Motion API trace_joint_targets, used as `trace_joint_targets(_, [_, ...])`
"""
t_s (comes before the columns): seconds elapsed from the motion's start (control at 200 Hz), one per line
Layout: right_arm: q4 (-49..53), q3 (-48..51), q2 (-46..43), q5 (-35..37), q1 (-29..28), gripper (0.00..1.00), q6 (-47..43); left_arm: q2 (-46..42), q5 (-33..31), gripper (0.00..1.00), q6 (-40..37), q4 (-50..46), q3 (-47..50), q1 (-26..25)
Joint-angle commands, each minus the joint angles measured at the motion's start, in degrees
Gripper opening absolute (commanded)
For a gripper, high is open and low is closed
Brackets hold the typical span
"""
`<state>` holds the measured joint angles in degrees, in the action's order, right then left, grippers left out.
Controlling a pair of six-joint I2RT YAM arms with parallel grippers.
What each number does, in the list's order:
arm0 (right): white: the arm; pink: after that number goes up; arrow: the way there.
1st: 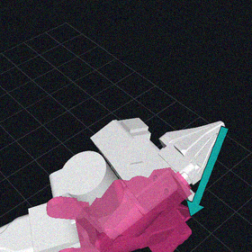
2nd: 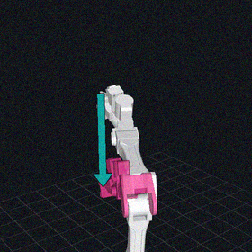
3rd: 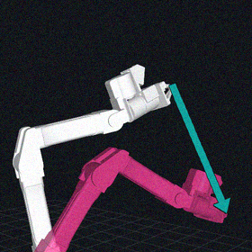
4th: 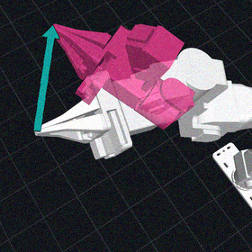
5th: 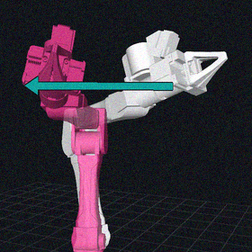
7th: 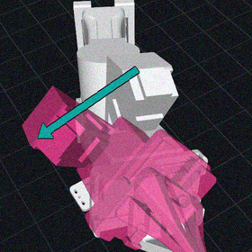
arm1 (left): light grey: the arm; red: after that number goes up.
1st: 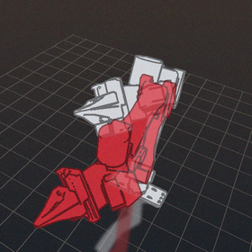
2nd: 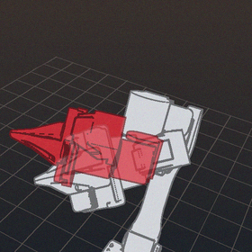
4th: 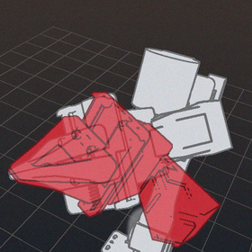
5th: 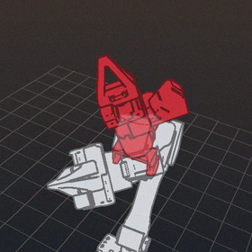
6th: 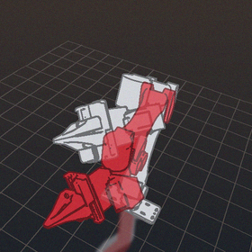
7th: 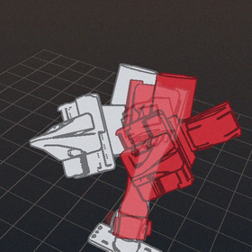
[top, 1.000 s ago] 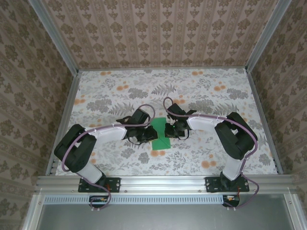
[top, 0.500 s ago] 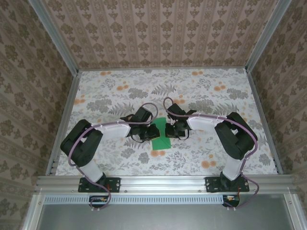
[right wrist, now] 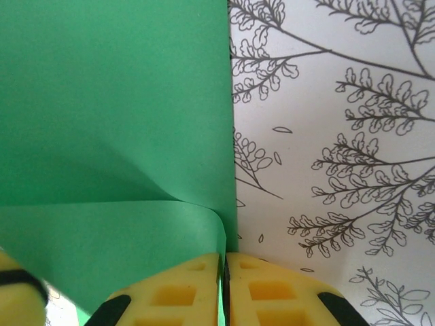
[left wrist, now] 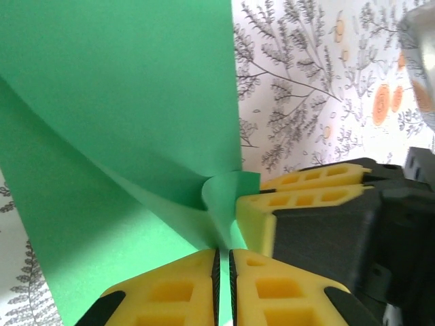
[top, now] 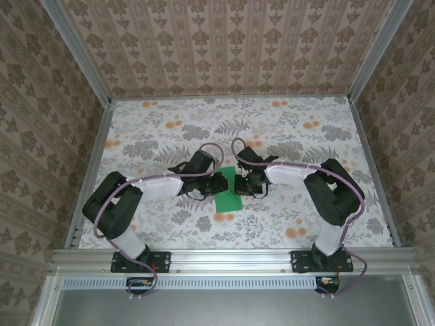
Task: Fold a paper plane with a square sheet of paper (pick it up from the middle)
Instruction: Fold the triangle a second time at the center of the table.
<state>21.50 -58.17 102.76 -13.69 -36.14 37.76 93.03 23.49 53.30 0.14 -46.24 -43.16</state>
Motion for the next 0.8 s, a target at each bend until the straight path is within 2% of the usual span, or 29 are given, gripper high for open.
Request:
trace_joint_targets(0.0, [2.5,-0.1,1.7,0.9,0.2,0.12,0.3,-2.5,-1.2,0.15,-0.7,2.1,1.3,-0.3])
trace_joint_targets(0.465, [2.8,-0.2,2.5,0.8,0.2,0.12,0.3,1.9,0.7,0.14,0.0,3.6,0.7,-0.3])
trace_joint_targets(0.795, [3.2,-0.2,2.8,0.8,0.2,0.11,0.2,4.0,-0.3,0.14,-1.5,3.2,0.9,-0.2])
